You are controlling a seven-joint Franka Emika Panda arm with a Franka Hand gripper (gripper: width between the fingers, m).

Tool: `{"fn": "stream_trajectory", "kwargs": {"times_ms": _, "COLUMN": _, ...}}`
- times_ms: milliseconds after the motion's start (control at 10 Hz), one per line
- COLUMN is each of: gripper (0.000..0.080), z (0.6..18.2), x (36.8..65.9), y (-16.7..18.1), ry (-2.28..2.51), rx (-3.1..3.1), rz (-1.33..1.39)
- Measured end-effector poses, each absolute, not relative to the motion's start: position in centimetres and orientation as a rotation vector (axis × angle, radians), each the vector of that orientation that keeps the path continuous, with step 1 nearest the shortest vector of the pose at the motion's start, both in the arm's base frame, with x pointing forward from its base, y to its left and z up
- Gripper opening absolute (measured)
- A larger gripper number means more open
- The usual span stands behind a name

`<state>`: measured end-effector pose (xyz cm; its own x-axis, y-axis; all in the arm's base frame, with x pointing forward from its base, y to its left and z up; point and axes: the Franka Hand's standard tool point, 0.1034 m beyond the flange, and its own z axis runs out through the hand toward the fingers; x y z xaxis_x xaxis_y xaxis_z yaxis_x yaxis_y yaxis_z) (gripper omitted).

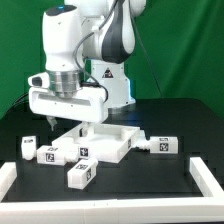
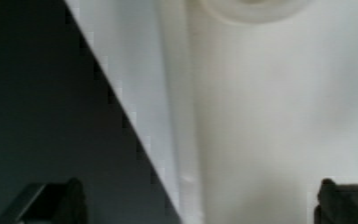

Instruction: Assemble one leg

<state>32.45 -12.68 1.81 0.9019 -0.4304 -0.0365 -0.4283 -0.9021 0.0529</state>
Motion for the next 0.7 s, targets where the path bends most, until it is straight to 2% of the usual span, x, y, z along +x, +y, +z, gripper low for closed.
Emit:
{"fn": "stream_trajectory", "kwargs": {"times_ms": 300, "gripper": 0.0649, "z": 1.0, "x": 31.4, "y": -13.9, "ry": -0.719, "rx": 3.012, "rz": -0.086}}
{"fn": "stream_trajectory", "kwargs": {"times_ms": 700, "gripper": 0.0649, "z": 1.1, "x": 32.3, "y": -12.9, "ry": -0.703, "rx": 3.027, "rz": -0.067}}
